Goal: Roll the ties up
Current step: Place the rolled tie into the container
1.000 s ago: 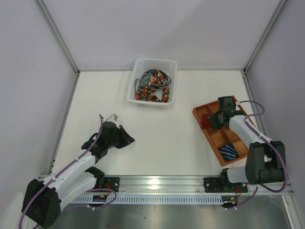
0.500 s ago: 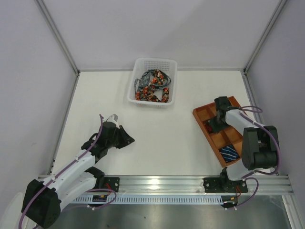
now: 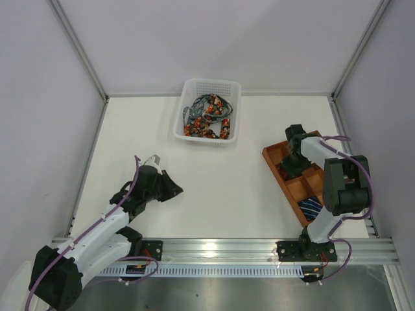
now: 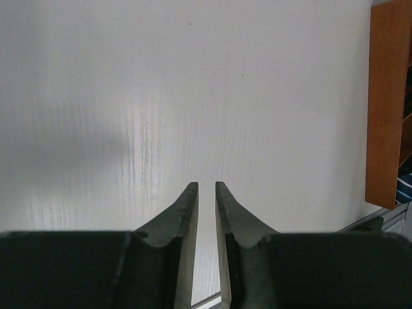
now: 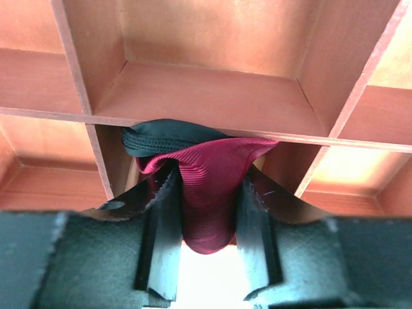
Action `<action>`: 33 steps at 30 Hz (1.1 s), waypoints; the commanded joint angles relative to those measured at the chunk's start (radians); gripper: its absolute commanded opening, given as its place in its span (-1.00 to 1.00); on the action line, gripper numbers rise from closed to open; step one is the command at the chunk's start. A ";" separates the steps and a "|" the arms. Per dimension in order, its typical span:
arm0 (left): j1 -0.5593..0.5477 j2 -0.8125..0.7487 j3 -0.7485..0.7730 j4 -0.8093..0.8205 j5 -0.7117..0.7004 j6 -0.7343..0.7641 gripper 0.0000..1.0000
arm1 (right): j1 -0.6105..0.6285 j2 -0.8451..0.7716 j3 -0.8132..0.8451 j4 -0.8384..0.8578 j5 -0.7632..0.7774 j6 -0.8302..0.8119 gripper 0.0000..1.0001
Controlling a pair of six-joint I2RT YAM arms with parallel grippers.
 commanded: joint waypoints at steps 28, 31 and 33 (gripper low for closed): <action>0.007 -0.044 0.011 0.018 0.013 -0.024 -0.56 | 0.050 -0.056 0.126 -0.195 0.114 -0.024 0.74; 0.007 -0.040 0.011 0.021 0.017 -0.024 -0.56 | 0.059 -0.075 0.129 -0.214 0.103 -0.021 0.82; 0.007 -0.038 0.011 0.021 0.017 -0.022 -0.56 | 0.064 -0.092 0.128 -0.225 0.103 -0.019 0.84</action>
